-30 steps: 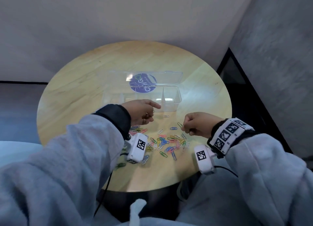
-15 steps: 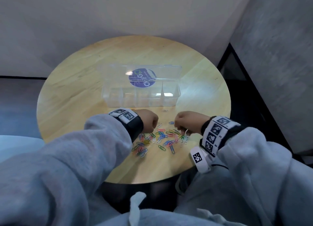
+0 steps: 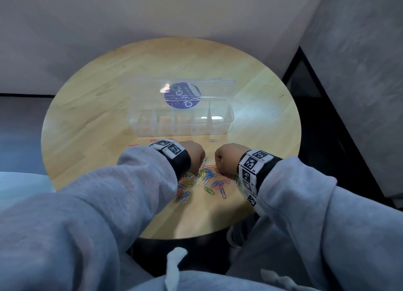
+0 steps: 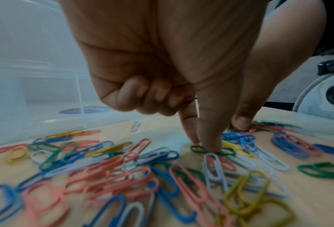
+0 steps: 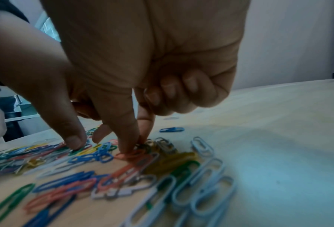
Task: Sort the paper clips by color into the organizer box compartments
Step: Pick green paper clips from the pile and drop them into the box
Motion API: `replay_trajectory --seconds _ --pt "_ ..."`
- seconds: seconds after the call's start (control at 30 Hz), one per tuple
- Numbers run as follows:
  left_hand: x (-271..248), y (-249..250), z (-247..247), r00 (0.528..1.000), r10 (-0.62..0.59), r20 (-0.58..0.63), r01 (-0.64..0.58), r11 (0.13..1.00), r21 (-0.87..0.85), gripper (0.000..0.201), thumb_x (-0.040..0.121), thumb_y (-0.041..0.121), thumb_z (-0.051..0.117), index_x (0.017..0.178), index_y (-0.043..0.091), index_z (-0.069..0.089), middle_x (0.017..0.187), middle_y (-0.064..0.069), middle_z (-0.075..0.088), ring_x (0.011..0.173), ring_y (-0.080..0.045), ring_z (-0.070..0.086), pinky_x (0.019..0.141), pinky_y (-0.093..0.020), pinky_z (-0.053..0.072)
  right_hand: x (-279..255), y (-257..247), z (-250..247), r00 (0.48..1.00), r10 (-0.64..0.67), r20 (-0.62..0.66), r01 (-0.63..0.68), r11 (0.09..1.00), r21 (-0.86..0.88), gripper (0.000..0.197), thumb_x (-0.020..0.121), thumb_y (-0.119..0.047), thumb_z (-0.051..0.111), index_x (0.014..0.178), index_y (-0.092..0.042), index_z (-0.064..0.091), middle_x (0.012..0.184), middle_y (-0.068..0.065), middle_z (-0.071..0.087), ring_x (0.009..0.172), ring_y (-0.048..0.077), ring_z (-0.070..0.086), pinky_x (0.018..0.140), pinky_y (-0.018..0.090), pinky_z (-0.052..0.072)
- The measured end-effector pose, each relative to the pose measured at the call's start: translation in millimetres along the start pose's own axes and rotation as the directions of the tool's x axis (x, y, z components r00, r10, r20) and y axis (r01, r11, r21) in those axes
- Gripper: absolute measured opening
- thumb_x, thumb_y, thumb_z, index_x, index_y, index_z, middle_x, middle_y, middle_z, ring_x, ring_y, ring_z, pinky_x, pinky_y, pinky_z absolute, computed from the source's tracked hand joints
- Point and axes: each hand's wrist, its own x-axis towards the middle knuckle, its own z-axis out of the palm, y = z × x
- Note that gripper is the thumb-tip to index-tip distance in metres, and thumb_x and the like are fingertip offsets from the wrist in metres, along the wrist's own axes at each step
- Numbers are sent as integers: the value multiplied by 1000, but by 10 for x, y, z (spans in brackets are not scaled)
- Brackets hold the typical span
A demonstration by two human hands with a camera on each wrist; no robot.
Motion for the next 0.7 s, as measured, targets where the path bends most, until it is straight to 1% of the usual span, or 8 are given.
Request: replay_trajectory --seconds 0.17,0.23,0.3,0.4,0.47,0.6,0.67,0.7 --pt "21 17 11 998 -13 57 10 999 41 32 91 27 58 116 9 65 94 -2 55 83 -19 47 70 -25 37 73 -14 28 997 55 61 -54 998 -8 19 87 -19 53 94 -7 65 91 7 59 80 21 53 70 27 43" --pt "11 23 7 998 0 56 -2 999 39 31 92 24 55 117 8 64 94 -2 54 83 -19 46 70 -25 36 80 21 25 997 51 53 -55 995 84 17 85 -18 58 93 -6 67 91 7 62 80 19 54 71 28 45" --pt "5 10 11 999 15 44 -16 1000 26 29 93 21 53 116 9 64 92 -1 53 82 -20 45 66 -25 36 53 75 -4 998 56 10 -57 962 269 6 82 -14 63 84 -11 67 83 5 62 76 17 54 68 26 46" --pt "2 -34 28 999 39 31 -38 999 -29 24 93 19 52 111 10 64 79 2 51 80 -19 45 51 -21 30 -3 180 -96 998 65 -23 -44 858 511 6 79 -18 70 74 -17 67 67 -4 59 64 10 51 58 20 42" --pt "-9 -61 31 998 46 40 -44 998 -52 17 93 19 50 103 13 62 83 1 52 80 -19 45 48 -20 27 -26 223 -161 998 59 -6 -43 797 603 11 79 -23 72 71 -20 65 61 -6 52 59 10 45 58 21 41" --pt "-41 -145 -38 1000 23 9 -20 982 -186 7 91 23 51 88 17 54 89 0 55 79 -18 47 62 -24 36 -18 232 -216 998 55 29 -59 693 718 17 81 -14 69 67 -15 58 66 0 56 61 12 48 55 20 43" --pt "-67 -217 -86 1000 7 -20 -13 948 -318 9 90 22 52 83 17 54 82 1 57 72 -16 49 63 -24 38 -11 223 -223 998 34 61 -69 592 803 21 82 -4 64 66 -12 54 71 7 58 67 18 52 56 21 44" --pt "-77 -260 -104 1000 -2 -20 -7 893 -449 12 90 20 52 79 16 54 78 2 59 68 -14 50 61 -23 41 -5 229 -229 997 21 79 -78 519 851 23 83 0 61 66 -10 50 72 11 58 69 21 52 54 21 45"
